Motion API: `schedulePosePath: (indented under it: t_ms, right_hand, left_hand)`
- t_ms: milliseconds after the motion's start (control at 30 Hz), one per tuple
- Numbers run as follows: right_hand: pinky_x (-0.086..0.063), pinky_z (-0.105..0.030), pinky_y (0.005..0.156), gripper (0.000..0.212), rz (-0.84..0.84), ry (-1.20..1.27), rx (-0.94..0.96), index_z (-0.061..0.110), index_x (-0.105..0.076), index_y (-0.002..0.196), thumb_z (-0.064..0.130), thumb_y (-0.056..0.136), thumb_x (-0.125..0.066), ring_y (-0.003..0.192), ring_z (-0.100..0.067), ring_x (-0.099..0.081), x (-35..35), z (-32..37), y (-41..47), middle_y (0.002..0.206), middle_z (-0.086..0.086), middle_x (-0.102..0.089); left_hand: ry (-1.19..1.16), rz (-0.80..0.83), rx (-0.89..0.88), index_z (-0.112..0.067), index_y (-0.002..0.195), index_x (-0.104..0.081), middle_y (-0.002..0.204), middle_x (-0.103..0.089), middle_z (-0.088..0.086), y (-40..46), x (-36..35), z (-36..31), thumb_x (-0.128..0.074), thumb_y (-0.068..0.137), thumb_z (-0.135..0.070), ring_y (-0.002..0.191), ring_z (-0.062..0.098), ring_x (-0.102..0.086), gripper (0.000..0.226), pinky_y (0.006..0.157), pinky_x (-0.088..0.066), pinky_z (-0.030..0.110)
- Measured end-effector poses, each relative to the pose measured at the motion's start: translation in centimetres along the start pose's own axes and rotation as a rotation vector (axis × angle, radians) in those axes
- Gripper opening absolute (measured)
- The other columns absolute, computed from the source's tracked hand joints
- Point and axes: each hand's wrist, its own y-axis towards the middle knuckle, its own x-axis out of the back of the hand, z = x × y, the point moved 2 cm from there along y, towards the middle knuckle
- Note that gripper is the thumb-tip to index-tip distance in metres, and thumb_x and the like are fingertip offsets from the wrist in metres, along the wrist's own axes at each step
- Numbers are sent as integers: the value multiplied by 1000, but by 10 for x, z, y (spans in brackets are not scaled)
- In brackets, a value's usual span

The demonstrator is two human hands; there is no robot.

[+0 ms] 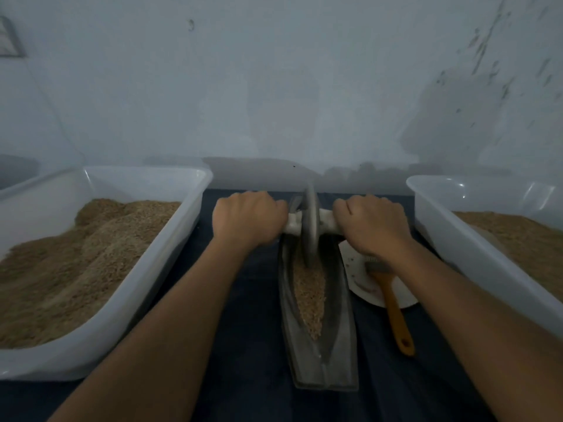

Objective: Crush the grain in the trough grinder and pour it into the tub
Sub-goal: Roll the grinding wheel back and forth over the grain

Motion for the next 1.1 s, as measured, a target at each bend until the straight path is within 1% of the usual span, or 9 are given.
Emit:
schedulePosePath:
  t_ms: [100,233,400,567,633,700,867,967,1100]
  right_hand:
    - [-26,-31,53,31,17,9,-39,18,-38,70,20,102,-37,58,-20,-39,0,-1,5,66,0,-43]
    - [-26,-33,53,35,-122,-2,8,22,-39,74,29,106,-26,53,-16,-37,16,17,-48,61,9,-36]
    - [-28,-39,67,31,-341,53,91,26,-41,83,35,109,-26,69,-18,-32,52,38,-117,78,8,-36]
    - [-27,-37,65,32,-340,83,106,25,-42,79,33,107,-28,63,-18,-32,46,35,-102,72,9,-35]
    - [-24,-34,57,41,-304,78,37,24,-43,68,33,105,-28,52,-14,-29,34,29,-76,60,12,-32]
    - [-19,-31,50,51,-212,31,-60,21,-45,58,35,103,-26,45,-11,-28,21,22,-43,52,10,-36]
    - [-18,-33,51,53,-72,141,-183,15,-48,55,38,100,-29,52,-17,-38,9,12,4,57,1,-47]
    - [-25,-34,54,52,-69,36,-93,20,-46,62,36,97,-12,53,-15,-38,18,20,-21,59,5,-45]
    - [-28,-37,66,41,-198,154,-34,26,-47,76,33,108,-23,62,-16,-37,39,32,-88,68,12,-38]
  left_hand:
    - [30,92,-21,-16,86,-50,90,-49,4,13,1,1,-28,104,-32,77,26,-44,33,65,-31,36]
    - [133,-173,-140,-20,86,-44,74,-44,-1,-51,7,-5,-34,102,-17,63,22,-42,19,54,-29,31]
    - [-269,-351,-242,-34,82,-34,67,-40,-13,-129,19,11,-27,109,-35,56,9,-35,28,57,-27,33]
    - [-250,-374,-181,-37,77,-31,60,-36,-14,-125,16,9,-27,107,-38,49,3,-34,30,48,-19,25]
    - [-87,-298,-189,-30,77,-40,63,-47,-12,-91,8,9,-33,104,-35,50,13,-44,29,47,-22,24]
    - [76,-96,-232,-19,94,-45,89,-59,2,-52,-3,10,-41,104,-29,73,27,-58,15,56,-35,34]
    - [8,213,-65,-19,101,-46,108,-58,10,2,-6,11,-36,103,-30,85,28,-44,15,72,-34,40]
    - [190,-30,-164,-19,94,-37,85,-46,2,-35,1,4,-37,103,-25,72,25,-44,11,57,-32,36]
    - [49,-234,-240,-26,83,-31,66,-30,-12,-104,21,2,-24,102,-34,51,11,-33,22,49,-17,28]
